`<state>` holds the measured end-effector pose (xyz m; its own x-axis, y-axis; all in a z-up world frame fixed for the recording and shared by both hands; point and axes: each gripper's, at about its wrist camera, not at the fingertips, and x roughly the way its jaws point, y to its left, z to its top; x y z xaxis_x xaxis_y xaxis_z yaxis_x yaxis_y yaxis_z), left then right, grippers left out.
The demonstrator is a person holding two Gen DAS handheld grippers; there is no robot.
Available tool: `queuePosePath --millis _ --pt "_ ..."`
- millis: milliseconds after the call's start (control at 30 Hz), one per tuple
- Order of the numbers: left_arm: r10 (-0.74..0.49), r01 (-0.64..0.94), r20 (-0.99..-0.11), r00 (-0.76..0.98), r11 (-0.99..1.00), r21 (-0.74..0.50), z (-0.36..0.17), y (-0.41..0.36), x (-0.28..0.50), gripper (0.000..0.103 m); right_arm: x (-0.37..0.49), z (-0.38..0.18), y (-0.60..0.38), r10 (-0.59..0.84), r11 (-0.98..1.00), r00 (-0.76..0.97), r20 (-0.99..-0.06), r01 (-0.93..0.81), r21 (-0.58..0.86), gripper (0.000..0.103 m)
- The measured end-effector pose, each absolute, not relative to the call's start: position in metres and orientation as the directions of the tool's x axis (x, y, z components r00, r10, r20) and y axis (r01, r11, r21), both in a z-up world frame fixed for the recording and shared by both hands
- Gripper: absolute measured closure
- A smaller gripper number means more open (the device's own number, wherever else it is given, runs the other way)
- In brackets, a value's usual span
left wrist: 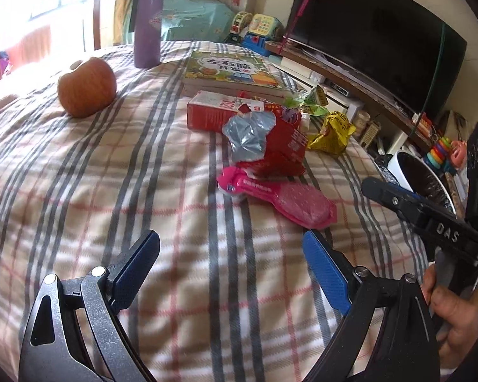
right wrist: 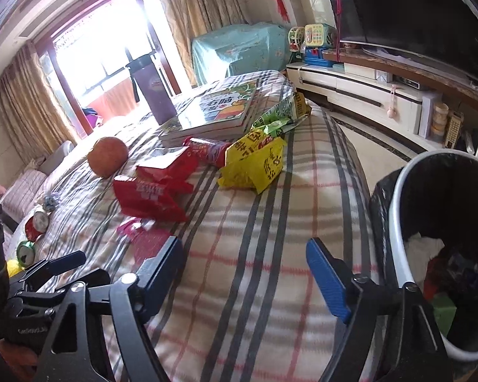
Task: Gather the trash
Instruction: 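Move both open tools back toward the remaining trash on the bed, then grasp the red chip bag with left tool while right tool grasps yellow snack packet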
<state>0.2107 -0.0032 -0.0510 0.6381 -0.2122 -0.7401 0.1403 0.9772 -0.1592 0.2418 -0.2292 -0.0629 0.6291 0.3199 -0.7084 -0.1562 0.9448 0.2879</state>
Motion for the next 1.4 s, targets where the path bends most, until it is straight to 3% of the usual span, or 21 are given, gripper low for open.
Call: queuePosePath --millis 233,467,600,700,733,767,867,1067,1400 --pt "-0.275 0.314 -0.747 0.605 0.945 -0.094 -0.044 -0.005 0.229 0.01 0.267 -0.065 -0.22 0.298 0.952 0.642 -0.707 -0.15 0.265 0.024" --pt "-0.368 0.34 -0.694 0.618 0.922 -0.187 -0.03 0.007 0.246 0.01 0.291 -0.07 -0.217 0.272 0.957 0.653 -0.707 -0.107 0.269 0.025" --pt "-0.369 0.341 -0.693 0.619 0.921 -0.186 -0.036 -0.004 0.259 0.011 0.303 -0.073 -0.218 0.27 0.956 0.648 -0.712 -0.09 0.28 0.036" --pt "-0.402 0.358 -0.699 0.591 0.908 -0.219 -0.044 -0.012 0.269 0.03 0.307 -0.078 -0.221 0.281 0.949 0.634 -0.72 -0.073 0.306 0.053" --pt "-0.417 0.365 -0.702 0.577 0.901 -0.236 -0.047 -0.015 0.273 0.044 0.307 -0.08 -0.223 0.286 0.946 0.629 -0.723 -0.067 0.316 0.061" --pt "-0.435 0.374 -0.71 0.554 0.892 -0.255 -0.051 -0.018 0.277 0.062 0.307 -0.08 -0.225 0.292 0.943 0.63 -0.72 -0.065 0.325 0.061" --pt "-0.456 0.378 -0.727 0.514 0.881 -0.286 -0.063 -0.024 0.283 0.096 0.302 -0.077 -0.227 0.287 0.943 0.652 -0.702 -0.065 0.326 0.063" --pt "-0.459 0.376 -0.721 0.519 0.88 -0.29 -0.06 -0.024 0.273 0.102 0.291 -0.07 -0.227 0.294 0.941 0.679 -0.673 -0.083 0.327 0.064" --pt "-0.395 0.299 -0.71 0.583 0.917 -0.264 -0.048 -0.013 0.241 0.101 0.247 -0.059 -0.23 0.352 0.92 0.682 -0.641 -0.124 0.372 0.065"
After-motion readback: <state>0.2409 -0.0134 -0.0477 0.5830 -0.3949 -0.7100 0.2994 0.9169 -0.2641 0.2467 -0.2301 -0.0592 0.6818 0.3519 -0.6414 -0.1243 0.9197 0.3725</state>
